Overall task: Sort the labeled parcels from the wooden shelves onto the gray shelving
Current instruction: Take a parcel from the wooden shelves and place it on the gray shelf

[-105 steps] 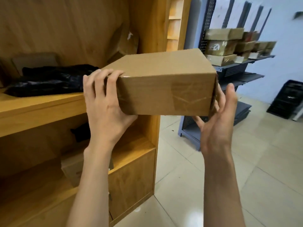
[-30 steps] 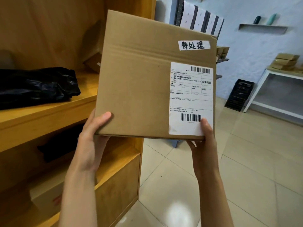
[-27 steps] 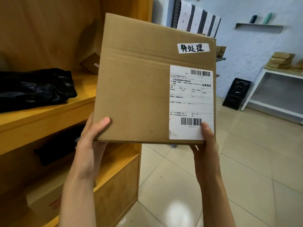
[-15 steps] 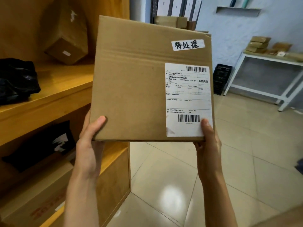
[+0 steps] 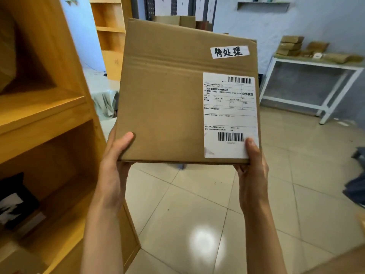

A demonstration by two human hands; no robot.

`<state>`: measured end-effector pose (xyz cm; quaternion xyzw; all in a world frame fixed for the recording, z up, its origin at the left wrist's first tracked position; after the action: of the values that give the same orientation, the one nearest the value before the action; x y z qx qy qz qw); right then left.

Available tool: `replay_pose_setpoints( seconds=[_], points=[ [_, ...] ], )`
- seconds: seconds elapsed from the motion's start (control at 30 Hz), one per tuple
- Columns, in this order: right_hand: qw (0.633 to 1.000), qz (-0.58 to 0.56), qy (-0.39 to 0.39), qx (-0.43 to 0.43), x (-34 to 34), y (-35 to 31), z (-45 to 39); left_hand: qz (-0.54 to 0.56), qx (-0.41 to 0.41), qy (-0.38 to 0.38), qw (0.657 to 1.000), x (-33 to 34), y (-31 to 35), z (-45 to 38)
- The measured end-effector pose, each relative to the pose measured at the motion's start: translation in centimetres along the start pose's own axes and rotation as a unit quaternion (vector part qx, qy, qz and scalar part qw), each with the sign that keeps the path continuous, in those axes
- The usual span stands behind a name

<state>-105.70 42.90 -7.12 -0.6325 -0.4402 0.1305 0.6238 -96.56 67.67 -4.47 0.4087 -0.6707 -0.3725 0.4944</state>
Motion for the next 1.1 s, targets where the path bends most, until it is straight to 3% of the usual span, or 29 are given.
replay_pose_setpoints(
  seconds=[0.53, 0.8, 1.1],
  points=[
    [0.999, 0.018, 0.031, -0.021, -12.7, -1.6, -21.1, 0.044, -0.01, -0.005, 0.999, 20.9, -11.8, -10.9],
    [0.998, 0.027, 0.05, -0.025, -17.0, 0.7, -35.6, 0.033, -0.014, -0.053, 0.998, 31.2, -19.4, -22.1],
    [0.993, 0.054, 0.097, -0.038, -21.2, -0.3, -53.9, 0.097, -0.051, -0.107, 0.988, 45.0, -27.0, -36.4]
  ],
)
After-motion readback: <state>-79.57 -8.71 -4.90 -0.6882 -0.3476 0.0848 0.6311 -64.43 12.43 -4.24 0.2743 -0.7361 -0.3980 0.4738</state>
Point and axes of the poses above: each hand's wrist, its own z-axis away from the middle knuckle, its own x-axis out of the palm, y = z × x, the point moved 6 cm from there along -z, towards the middle knuckle
